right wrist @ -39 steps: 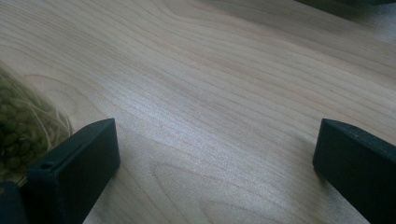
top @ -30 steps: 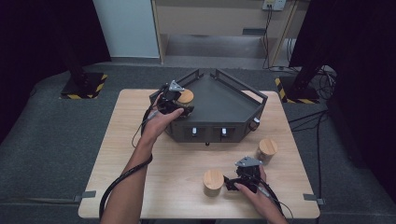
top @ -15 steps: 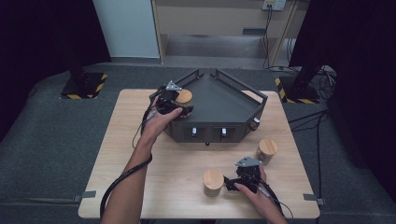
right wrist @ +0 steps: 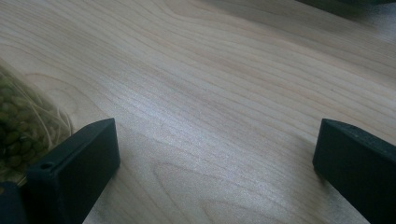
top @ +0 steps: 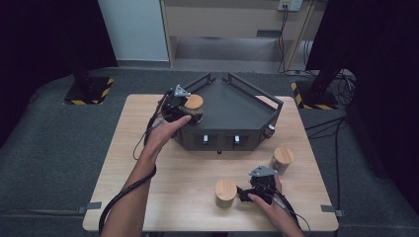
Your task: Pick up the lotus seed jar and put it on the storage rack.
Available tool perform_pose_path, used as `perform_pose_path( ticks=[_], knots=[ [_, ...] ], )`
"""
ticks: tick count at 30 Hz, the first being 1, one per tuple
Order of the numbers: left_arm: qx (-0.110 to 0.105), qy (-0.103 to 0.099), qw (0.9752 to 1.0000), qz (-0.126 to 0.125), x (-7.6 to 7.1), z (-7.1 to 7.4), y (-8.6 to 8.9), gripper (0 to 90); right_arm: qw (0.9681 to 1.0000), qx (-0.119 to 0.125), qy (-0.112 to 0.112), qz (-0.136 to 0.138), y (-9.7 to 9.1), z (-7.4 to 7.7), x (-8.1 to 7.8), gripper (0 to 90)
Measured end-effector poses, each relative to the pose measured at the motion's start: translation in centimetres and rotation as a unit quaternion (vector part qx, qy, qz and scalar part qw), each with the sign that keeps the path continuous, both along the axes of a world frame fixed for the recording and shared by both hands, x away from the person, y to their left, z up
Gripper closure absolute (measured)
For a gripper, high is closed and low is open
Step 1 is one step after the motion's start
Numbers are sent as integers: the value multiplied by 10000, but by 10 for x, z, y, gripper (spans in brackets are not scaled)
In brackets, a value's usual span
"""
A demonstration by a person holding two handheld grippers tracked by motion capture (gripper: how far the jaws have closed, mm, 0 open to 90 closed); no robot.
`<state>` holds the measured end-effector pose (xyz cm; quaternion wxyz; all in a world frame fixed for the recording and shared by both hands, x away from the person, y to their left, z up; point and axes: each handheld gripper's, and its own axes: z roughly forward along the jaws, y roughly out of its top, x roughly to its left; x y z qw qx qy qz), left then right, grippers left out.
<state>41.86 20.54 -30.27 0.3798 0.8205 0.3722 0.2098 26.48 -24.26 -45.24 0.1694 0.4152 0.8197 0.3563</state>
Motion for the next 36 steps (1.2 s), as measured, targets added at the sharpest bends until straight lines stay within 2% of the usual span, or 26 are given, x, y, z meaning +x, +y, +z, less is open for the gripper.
perform_pose_path(
  ticks=[7, 9, 14, 18, 22, 28, 36],
  knots=[
    [3, -81, 9999, 74, -22, 0, 8, 54, 10000, -1, 12, 9, 0, 0, 0, 6],
    [-117, -123, 9998, 98, -27, 0, 13, 52, 10000, -2, 11, 10, 0, 0, 0, 6],
    [-228, -180, 9993, 239, -40, 1, 21, 52, 10000, -3, 12, 10, 0, 0, 0, 6],
    [-178, -190, 9993, 254, -52, 1, 28, 52, 10000, -4, 12, 9, 0, 0, 0, 6],
    [-233, -167, 9991, 310, -65, 0, 36, 52, 10000, -8, 11, 10, 0, 0, 0, 6],
    [-96, -163, 9993, 315, -81, -3, 43, 51, 10000, -10, 11, 8, 0, 0, 0, 6],
    [-143, -123, 9990, 404, -99, -8, 53, 49, 10000, -9, 12, 8, 0, 0, 0, 5]
  ],
)
